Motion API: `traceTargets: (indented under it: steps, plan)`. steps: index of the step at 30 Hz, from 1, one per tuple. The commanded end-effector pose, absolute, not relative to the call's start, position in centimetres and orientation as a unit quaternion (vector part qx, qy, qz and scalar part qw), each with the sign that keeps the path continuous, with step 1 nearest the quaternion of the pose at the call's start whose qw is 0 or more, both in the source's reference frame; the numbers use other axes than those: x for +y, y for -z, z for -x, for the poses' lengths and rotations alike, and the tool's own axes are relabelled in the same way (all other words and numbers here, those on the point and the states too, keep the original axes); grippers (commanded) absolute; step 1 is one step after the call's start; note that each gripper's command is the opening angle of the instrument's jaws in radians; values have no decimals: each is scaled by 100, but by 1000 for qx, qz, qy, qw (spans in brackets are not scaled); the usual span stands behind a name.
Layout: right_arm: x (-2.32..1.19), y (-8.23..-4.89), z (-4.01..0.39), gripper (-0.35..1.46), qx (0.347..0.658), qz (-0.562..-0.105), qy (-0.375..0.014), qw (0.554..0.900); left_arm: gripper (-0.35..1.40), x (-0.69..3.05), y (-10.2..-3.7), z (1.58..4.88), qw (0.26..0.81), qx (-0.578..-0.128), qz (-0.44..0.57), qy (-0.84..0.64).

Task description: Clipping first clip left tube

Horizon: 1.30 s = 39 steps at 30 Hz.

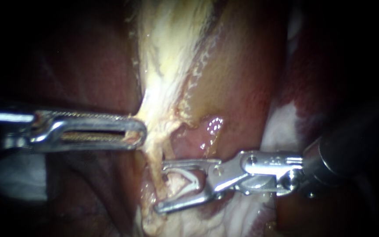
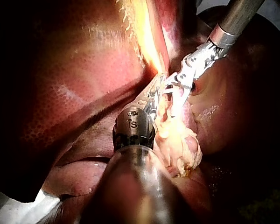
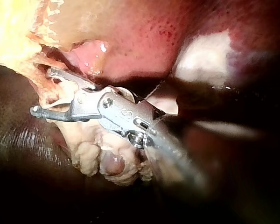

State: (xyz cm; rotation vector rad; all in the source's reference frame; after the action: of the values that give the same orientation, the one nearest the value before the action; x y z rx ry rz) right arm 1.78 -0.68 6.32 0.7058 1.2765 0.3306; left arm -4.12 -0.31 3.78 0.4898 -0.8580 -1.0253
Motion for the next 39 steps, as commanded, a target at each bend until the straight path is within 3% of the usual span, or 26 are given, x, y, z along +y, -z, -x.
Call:
traceTargets:
  steps: [1,11,33,35,38,39]
  plan:
    - [-71,-632,-179,60,582,-324,-145,732,-35,-30,-379,412,757,-394,-225,470]
    - [-89,-625,-185,58,591,-341,-111,722,-35,-27,-382,410,757,-394,-226,469]
    - [-98,-647,-214,48,589,-341,-103,725,-35,-26,-383,412,757,-394,-226,470]
    - [-97,-649,-213,41,588,-341,-103,726,-35,-26,-383,412,757,-394,-226,470]
    - [-97,-653,-207,3,577,-339,-102,736,-35,-26,-383,412,757,-394,-226,470]
    - [-96,-654,-205,-18,574,-339,-102,739,-35,-26,-383,412,757,-394,-226,470]
